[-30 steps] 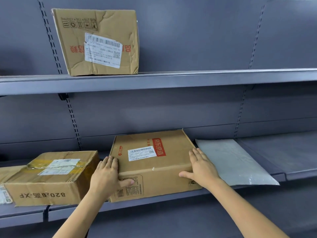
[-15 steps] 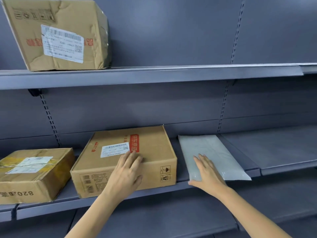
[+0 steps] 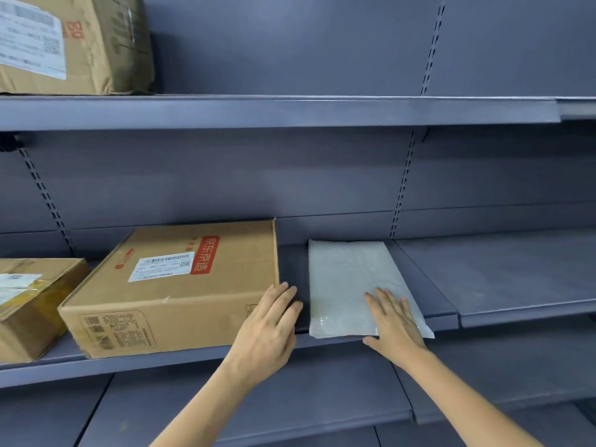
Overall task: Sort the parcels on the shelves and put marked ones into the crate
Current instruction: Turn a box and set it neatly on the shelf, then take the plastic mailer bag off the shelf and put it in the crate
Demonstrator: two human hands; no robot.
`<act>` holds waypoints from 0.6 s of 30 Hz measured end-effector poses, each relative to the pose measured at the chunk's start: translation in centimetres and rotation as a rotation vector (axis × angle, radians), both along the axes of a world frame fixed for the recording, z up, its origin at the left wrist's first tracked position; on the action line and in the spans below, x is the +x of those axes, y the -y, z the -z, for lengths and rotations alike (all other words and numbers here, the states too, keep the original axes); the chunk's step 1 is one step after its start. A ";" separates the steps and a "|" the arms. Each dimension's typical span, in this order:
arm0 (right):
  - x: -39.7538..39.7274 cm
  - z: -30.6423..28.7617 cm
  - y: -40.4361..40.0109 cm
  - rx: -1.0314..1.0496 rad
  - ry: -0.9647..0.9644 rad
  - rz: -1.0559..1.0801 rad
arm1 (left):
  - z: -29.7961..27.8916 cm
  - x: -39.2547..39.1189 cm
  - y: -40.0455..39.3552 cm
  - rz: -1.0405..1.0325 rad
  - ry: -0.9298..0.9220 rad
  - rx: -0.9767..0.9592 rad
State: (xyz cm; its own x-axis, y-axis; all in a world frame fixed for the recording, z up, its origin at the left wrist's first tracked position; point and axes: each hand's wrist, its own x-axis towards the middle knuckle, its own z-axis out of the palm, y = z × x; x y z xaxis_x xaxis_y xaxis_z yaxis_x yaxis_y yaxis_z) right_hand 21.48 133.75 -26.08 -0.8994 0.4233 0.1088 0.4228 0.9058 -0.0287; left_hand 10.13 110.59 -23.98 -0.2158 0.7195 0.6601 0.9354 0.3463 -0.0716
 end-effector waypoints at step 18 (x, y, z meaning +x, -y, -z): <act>1.5 4.1 -4.2 0.069 -0.191 -0.061 | 5.9 0.9 -9.6 -0.075 0.230 -0.281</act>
State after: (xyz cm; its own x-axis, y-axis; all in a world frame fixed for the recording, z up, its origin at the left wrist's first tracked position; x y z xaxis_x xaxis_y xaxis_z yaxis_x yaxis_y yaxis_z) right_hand 22.94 137.90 -30.17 -0.8836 0.3540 0.3063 0.3596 0.9322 -0.0401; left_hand 11.06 120.21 -29.88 -0.3946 0.8424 0.3670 0.9108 0.4112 0.0355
